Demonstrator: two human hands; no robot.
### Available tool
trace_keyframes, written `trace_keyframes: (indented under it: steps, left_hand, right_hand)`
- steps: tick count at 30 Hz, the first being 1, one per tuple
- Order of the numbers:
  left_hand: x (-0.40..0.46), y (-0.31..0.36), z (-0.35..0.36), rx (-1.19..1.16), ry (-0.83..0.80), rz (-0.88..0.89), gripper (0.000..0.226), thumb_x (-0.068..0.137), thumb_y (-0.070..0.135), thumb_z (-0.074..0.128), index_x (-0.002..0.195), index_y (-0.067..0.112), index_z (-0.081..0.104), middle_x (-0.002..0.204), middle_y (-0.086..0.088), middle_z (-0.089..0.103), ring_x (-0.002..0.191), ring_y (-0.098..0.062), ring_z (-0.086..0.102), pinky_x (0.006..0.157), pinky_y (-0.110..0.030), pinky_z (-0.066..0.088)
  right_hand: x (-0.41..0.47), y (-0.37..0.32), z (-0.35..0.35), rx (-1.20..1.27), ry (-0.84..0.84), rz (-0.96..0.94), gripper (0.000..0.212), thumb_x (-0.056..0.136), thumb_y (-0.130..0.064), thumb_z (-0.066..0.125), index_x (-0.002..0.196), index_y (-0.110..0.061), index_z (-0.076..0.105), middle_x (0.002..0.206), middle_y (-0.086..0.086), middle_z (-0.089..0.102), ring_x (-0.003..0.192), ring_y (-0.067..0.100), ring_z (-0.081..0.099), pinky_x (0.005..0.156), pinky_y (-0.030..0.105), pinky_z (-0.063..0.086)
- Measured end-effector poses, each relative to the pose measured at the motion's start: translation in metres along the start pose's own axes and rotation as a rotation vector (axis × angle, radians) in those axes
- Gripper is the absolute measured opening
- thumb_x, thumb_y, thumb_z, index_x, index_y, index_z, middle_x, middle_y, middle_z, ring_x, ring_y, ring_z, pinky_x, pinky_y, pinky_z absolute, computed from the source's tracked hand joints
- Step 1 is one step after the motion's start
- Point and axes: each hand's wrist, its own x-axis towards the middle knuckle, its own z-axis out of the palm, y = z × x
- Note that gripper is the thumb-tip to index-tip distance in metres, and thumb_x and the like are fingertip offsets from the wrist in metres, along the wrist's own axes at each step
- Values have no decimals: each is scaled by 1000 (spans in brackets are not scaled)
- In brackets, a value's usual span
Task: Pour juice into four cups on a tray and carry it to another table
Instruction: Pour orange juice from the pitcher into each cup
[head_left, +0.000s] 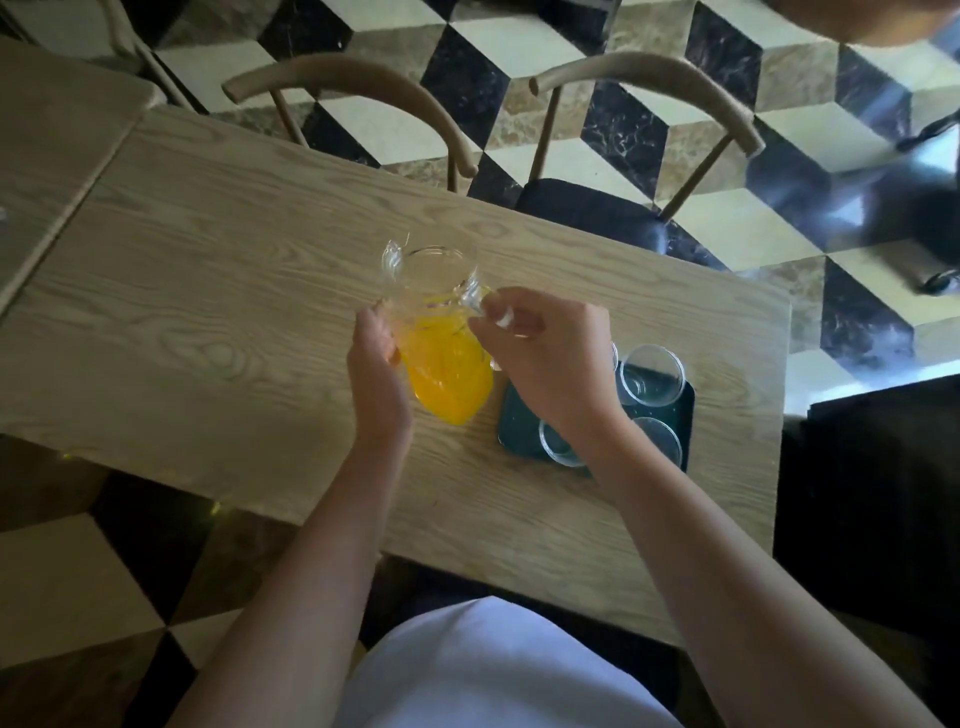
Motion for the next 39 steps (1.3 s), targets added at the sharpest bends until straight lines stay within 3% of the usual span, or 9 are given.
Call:
trace_keyframes:
  steps: [3, 6, 8, 12, 15, 19, 29, 33, 39]
  left_hand:
    - [-33, 7, 6, 51, -110, 80, 52, 110, 32, 14, 104, 36, 65, 93, 26, 76, 95, 8, 67, 81, -14, 46]
    - [-67, 8, 12, 83, -234, 117, 58, 108, 39, 16, 103, 37, 74, 103, 10, 78, 103, -7, 69, 85, -25, 49]
    - [-93, 3, 17, 69, -305, 121, 57, 105, 44, 18, 108, 36, 75, 110, 1, 77, 111, -20, 68, 94, -39, 50]
    - [-151, -19, 36, 35, -354, 62, 54, 96, 59, 28, 114, 35, 73, 121, 0, 74, 120, -21, 65, 108, -48, 44]
    - [-194, -47, 54, 5, -399, -31, 62, 97, 63, 27, 129, 26, 63, 134, -5, 68, 127, -22, 61, 111, -48, 41]
    - [-246, -81, 78, -37, -440, -209, 64, 102, 64, 18, 130, 24, 60, 137, -5, 65, 123, -20, 62, 102, -41, 45]
    - [-285, -131, 115, 16, -492, -464, 95, 78, 85, 33, 148, 22, 50, 147, -6, 57, 136, -26, 51, 120, -51, 30]
    - [-267, -148, 119, 6, -471, -574, 82, 89, 78, 29, 146, 23, 50, 147, -8, 56, 137, -26, 50, 120, -50, 30]
    - [-228, -175, 119, 34, -527, -687, 60, 100, 68, 20, 127, 32, 60, 131, -5, 66, 126, -22, 57, 116, -43, 35]
  right_hand:
    - [-28, -6, -26, 86, 48, -22, 5, 81, -23, 78, 78, -20, 76, 66, -11, 70, 61, 5, 68, 65, 29, 57]
    - [-57, -6, -54, 191, 81, -5, 10, 81, -21, 78, 83, -12, 76, 72, 0, 74, 67, 19, 72, 66, 40, 59]
    - [-80, -1, -73, 279, 107, -12, 11, 81, -17, 79, 84, -7, 75, 72, 4, 74, 68, 22, 72, 65, 38, 59]
    - [-130, 21, -111, 398, 131, -13, 11, 83, -13, 78, 83, -3, 73, 66, 2, 69, 59, 7, 61, 59, 21, 46]
    - [-169, 44, -135, 422, 180, 11, 11, 85, -13, 75, 82, -4, 69, 66, 3, 65, 61, 10, 57, 58, 27, 43]
    - [-209, 83, -157, 315, 257, 62, 21, 87, -22, 72, 82, -4, 63, 70, 17, 60, 62, 28, 54, 58, 37, 42]
    - [-244, 134, -180, 154, 343, 250, 14, 94, -25, 65, 84, -17, 60, 68, -10, 58, 62, 5, 52, 60, 36, 44]
    - [-232, 141, -175, 42, 293, 302, 15, 96, -27, 62, 91, -12, 60, 80, -1, 67, 75, 20, 63, 68, 44, 52]
    - [-213, 149, -158, -219, 98, 326, 21, 103, -31, 47, 91, -14, 53, 79, -9, 59, 69, 5, 55, 64, 37, 48]
